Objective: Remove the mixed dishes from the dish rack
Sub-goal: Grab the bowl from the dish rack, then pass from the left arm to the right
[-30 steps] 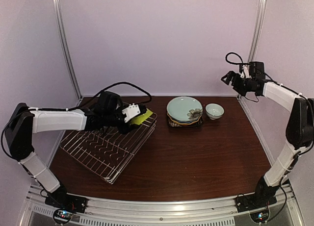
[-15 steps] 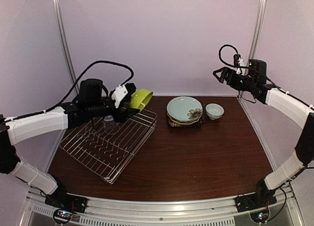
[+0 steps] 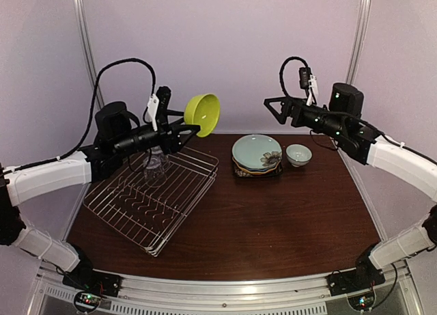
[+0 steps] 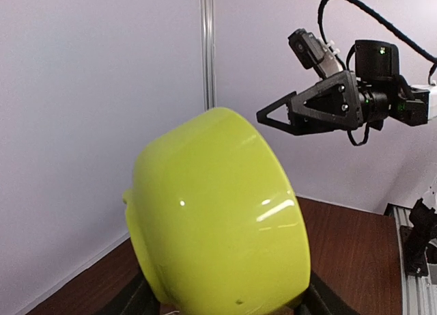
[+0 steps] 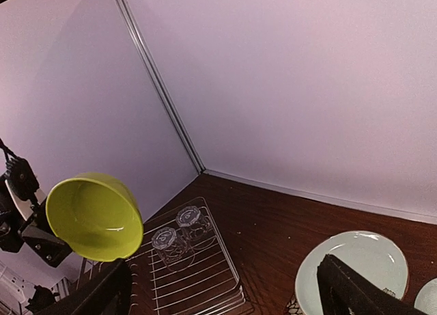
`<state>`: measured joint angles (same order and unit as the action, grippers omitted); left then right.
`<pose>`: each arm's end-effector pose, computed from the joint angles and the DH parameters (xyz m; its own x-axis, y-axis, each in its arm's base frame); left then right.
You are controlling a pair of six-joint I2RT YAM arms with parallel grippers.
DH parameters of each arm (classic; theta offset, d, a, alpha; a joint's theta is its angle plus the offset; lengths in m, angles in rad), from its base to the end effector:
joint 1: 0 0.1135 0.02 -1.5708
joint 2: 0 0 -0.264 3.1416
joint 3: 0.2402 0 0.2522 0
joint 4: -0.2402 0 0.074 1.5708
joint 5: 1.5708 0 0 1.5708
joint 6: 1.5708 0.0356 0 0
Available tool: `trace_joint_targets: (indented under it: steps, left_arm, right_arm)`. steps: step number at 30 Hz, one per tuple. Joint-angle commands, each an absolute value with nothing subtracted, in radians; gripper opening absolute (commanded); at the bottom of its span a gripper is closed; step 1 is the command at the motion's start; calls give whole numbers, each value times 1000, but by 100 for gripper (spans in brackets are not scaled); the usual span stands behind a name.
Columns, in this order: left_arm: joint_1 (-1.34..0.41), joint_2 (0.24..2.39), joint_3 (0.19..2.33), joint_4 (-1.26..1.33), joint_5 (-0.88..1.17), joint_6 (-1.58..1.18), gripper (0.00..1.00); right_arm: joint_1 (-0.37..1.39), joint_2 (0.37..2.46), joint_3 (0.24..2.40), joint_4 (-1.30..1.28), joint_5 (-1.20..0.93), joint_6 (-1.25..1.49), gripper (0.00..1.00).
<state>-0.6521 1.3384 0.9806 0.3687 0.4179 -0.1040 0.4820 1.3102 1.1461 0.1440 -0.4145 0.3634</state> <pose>0.2425 -0.2034 0.3420 -0.0824 -0.0564 -0.9950 0.8733 0.4768 -0.0994 0.2680 0.1564 0.3856 -0.2943 0.2132 -0.9316 -0.7237 0.5869 0.3630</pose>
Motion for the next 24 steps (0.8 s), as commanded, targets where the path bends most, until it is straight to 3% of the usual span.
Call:
trace_joint_targets:
  steps: [1,17,24]
  left_arm:
    - [-677,1312,966,610,448,-249,55]
    - [-754,1363,980,729,490,-333,55]
    - [-781,1406,986,807,509,-401,55]
  right_arm:
    - [548,1299,1145,196,-325,352,93]
    - [738,1426,1347,94,-318,287,77]
    - [763,1453,1383,74,-305,264,62]
